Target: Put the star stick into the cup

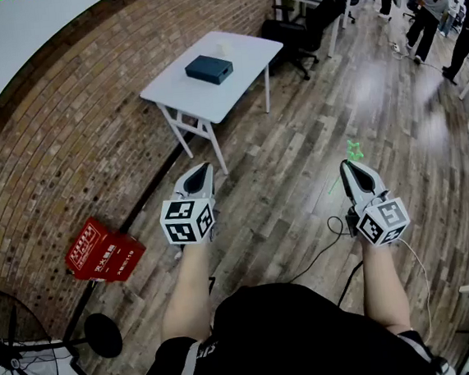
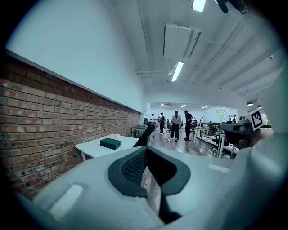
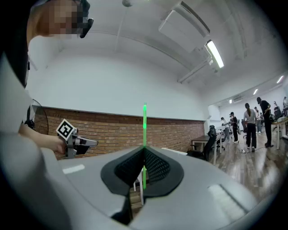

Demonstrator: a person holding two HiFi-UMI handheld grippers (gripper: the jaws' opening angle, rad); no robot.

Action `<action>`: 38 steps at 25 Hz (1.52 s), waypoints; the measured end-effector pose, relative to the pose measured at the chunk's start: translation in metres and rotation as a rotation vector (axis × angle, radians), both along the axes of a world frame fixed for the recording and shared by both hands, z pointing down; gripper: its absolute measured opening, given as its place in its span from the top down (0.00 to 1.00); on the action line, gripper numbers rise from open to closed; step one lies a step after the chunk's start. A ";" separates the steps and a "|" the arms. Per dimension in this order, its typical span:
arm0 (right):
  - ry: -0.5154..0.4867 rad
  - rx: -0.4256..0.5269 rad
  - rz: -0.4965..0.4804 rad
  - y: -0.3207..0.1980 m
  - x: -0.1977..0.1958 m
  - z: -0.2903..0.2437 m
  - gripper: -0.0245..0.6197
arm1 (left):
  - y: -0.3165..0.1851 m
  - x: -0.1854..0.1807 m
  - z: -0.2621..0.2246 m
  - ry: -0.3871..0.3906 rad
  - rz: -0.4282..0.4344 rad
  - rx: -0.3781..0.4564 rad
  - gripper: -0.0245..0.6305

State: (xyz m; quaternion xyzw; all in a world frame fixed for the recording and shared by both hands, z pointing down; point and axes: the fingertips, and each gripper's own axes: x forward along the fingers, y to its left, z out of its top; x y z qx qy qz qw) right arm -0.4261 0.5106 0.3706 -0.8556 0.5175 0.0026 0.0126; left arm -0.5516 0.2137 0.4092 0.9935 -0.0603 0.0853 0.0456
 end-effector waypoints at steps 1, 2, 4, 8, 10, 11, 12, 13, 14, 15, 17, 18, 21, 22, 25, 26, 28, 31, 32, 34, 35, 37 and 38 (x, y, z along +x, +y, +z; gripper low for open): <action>0.009 -0.011 0.002 0.003 0.001 0.000 0.96 | 0.004 0.001 0.001 0.003 0.000 0.001 0.95; 0.018 -0.021 0.003 0.005 0.002 0.000 0.96 | 0.008 0.002 0.002 0.006 -0.001 0.003 0.95; 0.035 -0.034 0.001 0.006 0.003 -0.001 0.96 | 0.017 0.008 0.005 0.006 -0.002 0.009 0.95; 0.055 -0.027 -0.010 -0.002 0.007 -0.008 0.96 | 0.034 0.021 -0.001 0.022 -0.004 0.025 0.95; 0.059 -0.024 -0.016 -0.002 0.006 -0.009 0.96 | 0.043 0.019 -0.008 0.039 -0.010 0.046 0.95; 0.055 -0.023 -0.024 -0.001 0.004 -0.009 0.96 | 0.047 0.017 -0.008 0.041 -0.014 0.058 0.95; 0.048 -0.022 -0.039 0.000 0.001 -0.008 0.96 | 0.050 0.017 -0.007 0.040 -0.019 0.062 0.95; 0.039 -0.021 -0.059 0.001 -0.003 -0.006 0.96 | 0.052 0.016 -0.006 0.039 -0.027 0.058 0.95; 0.031 -0.019 -0.082 0.000 -0.007 -0.004 0.96 | 0.054 0.016 -0.004 0.038 -0.033 0.049 0.95; 0.026 -0.017 -0.102 -0.001 -0.010 -0.003 0.96 | 0.055 0.016 -0.003 0.038 -0.036 0.041 0.95; 0.023 -0.017 -0.128 -0.002 -0.012 -0.001 0.96 | 0.059 0.020 -0.003 0.039 -0.030 0.042 0.95; 0.025 -0.020 -0.134 -0.003 -0.011 0.000 0.95 | 0.060 0.023 -0.003 0.041 -0.025 0.045 0.95; 0.028 -0.031 -0.134 -0.010 0.001 0.003 0.95 | 0.055 0.041 -0.004 0.049 -0.016 0.042 0.95; 0.023 -0.034 -0.132 -0.014 0.008 0.004 0.95 | 0.051 0.048 -0.004 0.050 -0.014 0.038 0.95; 0.009 -0.048 -0.132 -0.027 0.032 0.010 0.95 | 0.034 0.077 0.001 0.046 -0.011 0.023 0.95; 0.008 -0.054 -0.131 -0.032 0.041 0.012 0.95 | 0.027 0.088 0.004 0.044 -0.010 0.021 0.95; 0.006 -0.066 -0.118 -0.041 0.065 0.017 0.95 | 0.013 0.115 0.009 0.041 -0.001 0.021 0.95; -0.011 -0.085 -0.080 -0.057 0.108 0.029 0.95 | -0.012 0.158 0.021 0.027 0.018 0.020 0.95; -0.019 -0.092 -0.068 -0.065 0.124 0.033 0.95 | -0.023 0.173 0.024 0.020 0.023 0.015 0.95; -0.039 -0.103 -0.047 -0.084 0.157 0.036 0.95 | -0.049 0.202 0.030 0.004 0.031 0.003 0.95; -0.049 -0.106 -0.039 -0.094 0.172 0.036 0.95 | -0.062 0.217 0.031 -0.005 0.035 -0.001 0.95; -0.064 -0.107 -0.033 -0.119 0.201 0.034 0.95 | -0.089 0.244 0.028 -0.016 0.043 -0.002 0.95; -0.068 -0.105 -0.034 -0.133 0.215 0.032 0.95 | -0.103 0.258 0.026 -0.019 0.047 0.003 0.95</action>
